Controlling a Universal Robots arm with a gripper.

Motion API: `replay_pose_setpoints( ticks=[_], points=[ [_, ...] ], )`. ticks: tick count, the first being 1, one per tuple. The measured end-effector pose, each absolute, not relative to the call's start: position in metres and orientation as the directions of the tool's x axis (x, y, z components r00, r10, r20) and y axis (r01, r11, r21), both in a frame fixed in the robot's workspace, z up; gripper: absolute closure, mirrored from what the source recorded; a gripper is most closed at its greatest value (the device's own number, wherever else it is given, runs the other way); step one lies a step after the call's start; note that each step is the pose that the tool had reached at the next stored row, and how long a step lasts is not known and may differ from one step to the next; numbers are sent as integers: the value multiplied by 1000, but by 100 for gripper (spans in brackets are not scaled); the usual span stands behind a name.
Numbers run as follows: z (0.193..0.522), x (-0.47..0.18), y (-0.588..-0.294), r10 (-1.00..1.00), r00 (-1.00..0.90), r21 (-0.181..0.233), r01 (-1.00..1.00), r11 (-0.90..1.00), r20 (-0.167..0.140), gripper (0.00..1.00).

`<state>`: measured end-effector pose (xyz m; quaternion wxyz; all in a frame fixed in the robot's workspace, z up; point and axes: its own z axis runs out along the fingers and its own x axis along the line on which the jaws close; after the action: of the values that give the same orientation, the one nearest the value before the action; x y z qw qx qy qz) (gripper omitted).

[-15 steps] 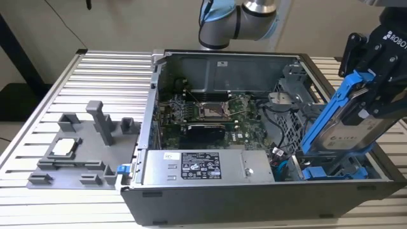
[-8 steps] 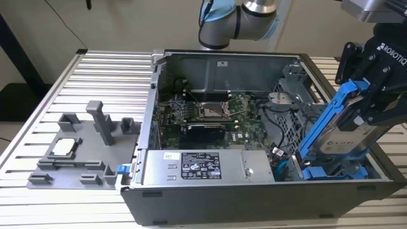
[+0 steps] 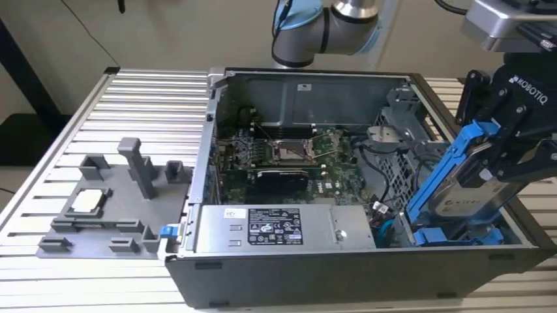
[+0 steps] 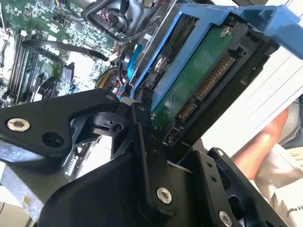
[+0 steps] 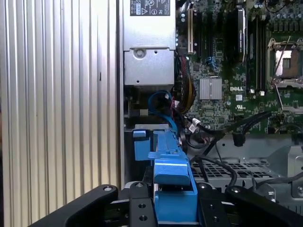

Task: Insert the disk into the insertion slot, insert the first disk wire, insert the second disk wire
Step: 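Insert the disk into the insertion slot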

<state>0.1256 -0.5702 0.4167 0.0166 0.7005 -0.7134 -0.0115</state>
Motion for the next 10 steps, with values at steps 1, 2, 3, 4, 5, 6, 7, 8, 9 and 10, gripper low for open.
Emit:
replay_pose_setpoints(
  ticks=[1,2,3,4,5,6,7,8,9,10],
  points=[
    [415,126,-570,-1000,-18,40,-999,18,8,67],
    [413,126,-570,-1000,-18,40,-999,19,8,67],
    [411,126,-570,-1000,-18,40,-999,19,8,67],
    [410,126,-570,-1000,-18,40,-999,18,8,67],
    [408,126,-570,-1000,-18,40,-999,18,8,67],
    [406,127,-570,-1000,-18,40,-999,18,8,67],
    [404,127,-570,-1000,-18,40,-999,18,8,67],
    [402,127,-570,-1000,-18,40,-999,18,8,67],
    [400,127,-570,-1000,-18,40,-999,18,8,67],
    [399,127,-570,-1000,-18,40,-999,18,8,67]
  ],
)
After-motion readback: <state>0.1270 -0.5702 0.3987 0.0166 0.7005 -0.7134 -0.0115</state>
